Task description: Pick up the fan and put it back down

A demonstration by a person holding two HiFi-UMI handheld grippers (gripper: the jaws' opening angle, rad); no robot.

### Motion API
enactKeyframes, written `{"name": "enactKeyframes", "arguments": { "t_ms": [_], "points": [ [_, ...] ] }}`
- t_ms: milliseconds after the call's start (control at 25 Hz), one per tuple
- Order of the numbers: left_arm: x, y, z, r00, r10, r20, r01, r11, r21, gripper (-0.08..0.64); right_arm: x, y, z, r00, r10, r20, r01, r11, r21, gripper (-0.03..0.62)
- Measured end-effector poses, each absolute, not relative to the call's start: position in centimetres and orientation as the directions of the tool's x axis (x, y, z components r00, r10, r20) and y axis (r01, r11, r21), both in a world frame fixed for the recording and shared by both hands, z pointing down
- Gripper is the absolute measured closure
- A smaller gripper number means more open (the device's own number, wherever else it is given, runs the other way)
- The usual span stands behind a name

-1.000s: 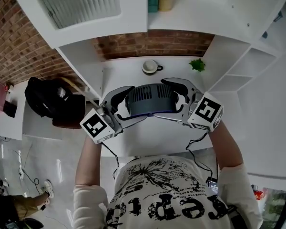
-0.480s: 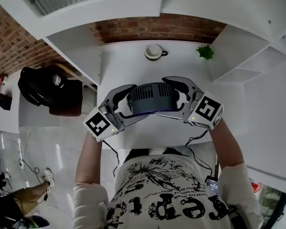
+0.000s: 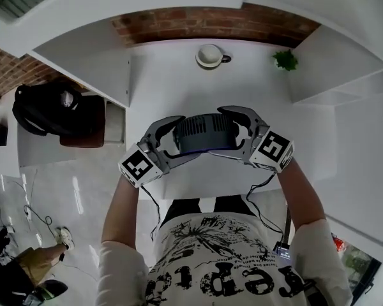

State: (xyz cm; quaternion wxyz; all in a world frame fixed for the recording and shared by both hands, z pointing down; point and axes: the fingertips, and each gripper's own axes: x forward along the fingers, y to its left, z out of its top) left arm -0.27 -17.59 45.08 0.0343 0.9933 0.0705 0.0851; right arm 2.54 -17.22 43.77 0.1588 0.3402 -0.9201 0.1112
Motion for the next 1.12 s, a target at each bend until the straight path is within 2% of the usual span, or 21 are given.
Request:
{"name": "enactKeyframes", "arguments": {
  "t_ms": [320, 680, 880, 1120],
  "points": [
    [-0.7, -18.4, 50.3, 0.959, 0.181, 0.217, 0.155, -0.979, 0.131, 0.146, 2.2, -18.0, 49.0, -0.711, -0.588, 0.385, -0.675, 0.724, -0.143, 0.137],
    [-1.7, -18.2, 53.4, 0.964, 0.173, 0.203, 0.146, -0.979, 0.143, 0.146, 1.2, -17.9, 51.7, -0.721, -0.590, 0.364, -0.666, 0.735, -0.127, 0.137],
    [-1.8, -17.9, 53.6, 0.969, 0.165, 0.183, 0.149, -0.984, 0.098, 0.146, 0.9, -17.5, 52.1, -0.719, -0.581, 0.381, -0.658, 0.746, -0.104, 0.132],
    [-2.1, -17.6, 54.2, 0.966, 0.153, 0.207, 0.113, -0.975, 0.192, 0.144, 0.7, -17.6, 52.2, -0.678, -0.619, 0.398, -0.699, 0.710, -0.088, 0.127]
  ]
}}
